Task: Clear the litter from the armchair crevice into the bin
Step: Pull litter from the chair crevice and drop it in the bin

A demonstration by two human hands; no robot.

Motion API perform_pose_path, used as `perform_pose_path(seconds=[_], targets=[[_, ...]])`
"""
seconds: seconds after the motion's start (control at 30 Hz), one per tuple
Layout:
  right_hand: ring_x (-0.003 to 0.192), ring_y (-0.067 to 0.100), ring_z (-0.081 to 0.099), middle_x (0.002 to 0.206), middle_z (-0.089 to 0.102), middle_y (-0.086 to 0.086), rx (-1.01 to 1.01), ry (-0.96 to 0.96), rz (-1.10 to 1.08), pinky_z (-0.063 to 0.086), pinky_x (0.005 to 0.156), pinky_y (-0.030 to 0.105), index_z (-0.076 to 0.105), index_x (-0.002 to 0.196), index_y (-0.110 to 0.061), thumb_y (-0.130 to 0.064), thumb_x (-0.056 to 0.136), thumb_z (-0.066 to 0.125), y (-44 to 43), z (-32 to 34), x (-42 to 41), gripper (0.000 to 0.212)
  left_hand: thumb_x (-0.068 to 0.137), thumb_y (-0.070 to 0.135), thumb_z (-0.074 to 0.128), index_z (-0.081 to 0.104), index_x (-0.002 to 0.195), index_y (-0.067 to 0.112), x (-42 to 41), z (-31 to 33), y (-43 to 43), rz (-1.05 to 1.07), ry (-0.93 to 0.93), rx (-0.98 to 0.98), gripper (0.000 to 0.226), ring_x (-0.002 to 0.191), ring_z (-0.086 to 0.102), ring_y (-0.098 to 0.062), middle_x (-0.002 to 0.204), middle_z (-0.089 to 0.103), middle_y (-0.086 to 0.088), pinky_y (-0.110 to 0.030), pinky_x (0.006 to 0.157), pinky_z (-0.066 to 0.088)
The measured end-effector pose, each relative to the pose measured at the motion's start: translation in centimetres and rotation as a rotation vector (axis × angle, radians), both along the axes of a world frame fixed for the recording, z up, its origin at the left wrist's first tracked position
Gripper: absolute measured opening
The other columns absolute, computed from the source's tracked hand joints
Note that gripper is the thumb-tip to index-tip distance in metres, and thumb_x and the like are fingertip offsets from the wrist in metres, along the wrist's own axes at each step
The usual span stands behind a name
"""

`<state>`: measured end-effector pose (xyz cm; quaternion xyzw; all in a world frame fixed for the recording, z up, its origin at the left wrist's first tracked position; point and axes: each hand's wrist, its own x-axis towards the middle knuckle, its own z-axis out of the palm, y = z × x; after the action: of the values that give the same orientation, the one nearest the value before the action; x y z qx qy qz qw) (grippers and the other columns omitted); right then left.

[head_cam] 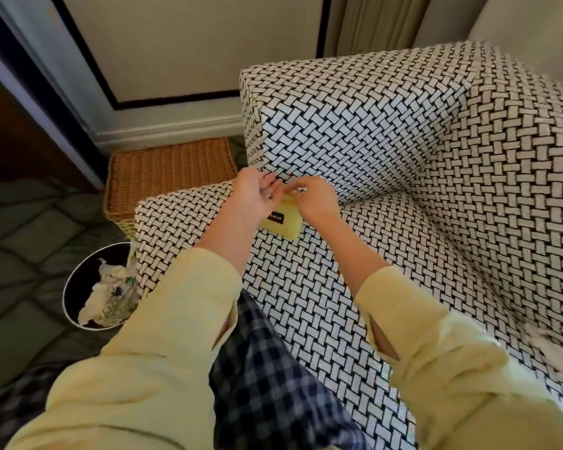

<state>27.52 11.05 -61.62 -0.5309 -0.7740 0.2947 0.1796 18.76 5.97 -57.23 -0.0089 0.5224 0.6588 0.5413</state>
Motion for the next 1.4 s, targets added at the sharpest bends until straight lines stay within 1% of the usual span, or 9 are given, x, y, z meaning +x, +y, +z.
perform_pose_path(seconds=[0.13, 0.27, 0.37, 0.47, 0.57, 0.77, 1.0, 1.27, 1.4], targets=[[0.079, 0.020, 0.057, 0.084, 0.059, -0.001, -0.079, -0.202, 0.067, 0.047, 0.065, 0.029, 0.069, 0.099, -0.019, -0.025, 0.090, 0.049, 0.0, 0.3, -0.5, 0.022, 0.096, 0.003, 0.026, 0.045, 0.118, 0.002, -0.2, -0.1, 0.4, -0.002, -0.002, -0.052, 0.030, 0.101, 0.051, -0.023, 0.094, 0.054, -0.011, -0.041, 0.104, 0.042], [0.082, 0.016, 0.055, 0.090, 0.061, -0.003, -0.127, -0.263, 0.057, 0.039, 0.062, 0.025, 0.063, 0.114, -0.023, -0.034, 0.080, 0.059, -0.2, 0.5, -0.6, 0.035, 0.095, 0.007, 0.028, 0.049, 0.104, 0.005, -0.8, 0.0, 0.4, -0.049, 0.013, -0.127, 0.023, 0.089, 0.050, -0.023, 0.092, 0.045, -0.010, -0.039, 0.101, 0.043], [0.081, 0.015, 0.055, 0.080, 0.058, -0.005, -0.165, -0.242, 0.076, 0.041, 0.066, 0.026, 0.063, 0.112, -0.023, -0.033, 0.076, 0.065, -0.6, 0.7, -0.7, 0.038, 0.097, 0.008, 0.029, 0.049, 0.117, 0.005, -0.4, 0.4, 0.1, -0.039, 0.011, -0.150, 0.028, 0.107, 0.050, -0.025, 0.100, 0.045, -0.010, -0.039, 0.102, 0.041], [0.080, 0.016, 0.057, 0.079, 0.060, -0.005, -0.175, -0.175, 0.097, 0.046, 0.067, 0.028, 0.064, 0.113, -0.023, -0.034, 0.074, 0.067, -0.7, 0.3, -0.7, 0.041, 0.097, 0.010, 0.031, 0.049, 0.091, 0.005, -0.1, 1.1, 0.1, -0.071, 0.019, -0.168, 0.020, 0.084, 0.051, -0.025, 0.088, 0.049, -0.011, -0.038, 0.082, 0.048], [0.088, 0.017, 0.057, 0.088, 0.059, -0.003, -0.185, -0.113, 0.124, 0.049, 0.079, 0.031, 0.061, 0.118, -0.020, -0.033, 0.076, 0.067, -0.7, 0.4, -0.2, 0.044, 0.096, 0.016, 0.034, 0.047, 0.114, 0.006, -0.3, 1.4, 0.2, -0.130, 0.020, -0.207, 0.024, 0.104, 0.051, -0.029, 0.111, 0.051, -0.013, -0.044, 0.090, 0.045], [0.066, 0.009, 0.045, 0.063, 0.043, -0.011, -0.215, 0.084, 0.169, 0.037, 0.061, 0.022, 0.061, 0.122, -0.022, -0.031, 0.082, 0.064, -0.5, 0.0, 0.9, 0.041, 0.097, 0.008, 0.029, 0.051, 0.099, -0.001, -0.2, 1.0, 0.0, -0.245, 0.174, -0.223, 0.023, 0.089, 0.057, -0.029, 0.099, 0.056, -0.017, -0.040, 0.078, 0.048], [0.113, 0.017, 0.052, 0.121, 0.057, 0.002, -0.309, 0.256, 0.099, 0.043, 0.098, 0.036, 0.050, 0.132, -0.021, -0.043, 0.084, 0.060, 0.3, -0.4, 4.7, 0.054, 0.092, -0.002, 0.032, 0.054, 0.089, 0.008, 3.2, 0.1, 1.4, -0.278, 0.507, -0.257, 0.024, 0.071, 0.053, -0.013, 0.079, 0.052, -0.003, -0.024, 0.066, 0.049], [0.116, 0.017, 0.052, 0.127, 0.058, 0.003, -0.292, 0.314, -0.103, 0.039, 0.095, 0.028, 0.055, 0.125, -0.013, -0.028, 0.091, 0.055, 1.9, -1.0, 14.6, 0.037, 0.096, 0.006, 0.043, 0.063, 0.104, 0.006, 13.3, -1.1, 5.3, -0.483, 0.504, -0.183, 0.022, 0.084, 0.065, -0.012, 0.090, 0.067, -0.001, -0.024, 0.075, 0.052], [0.108, 0.012, 0.052, 0.119, 0.060, 0.000, -0.313, 0.343, -0.227, 0.038, 0.092, 0.024, 0.057, 0.122, -0.013, -0.024, 0.091, 0.055, 2.7, -1.7, 19.4, 0.033, 0.095, -0.001, 0.036, 0.061, 0.092, 0.007, 18.3, -1.9, 6.9, -0.590, 0.485, -0.153, 0.026, 0.068, 0.055, -0.008, 0.075, 0.063, 0.002, -0.019, 0.067, 0.047]])
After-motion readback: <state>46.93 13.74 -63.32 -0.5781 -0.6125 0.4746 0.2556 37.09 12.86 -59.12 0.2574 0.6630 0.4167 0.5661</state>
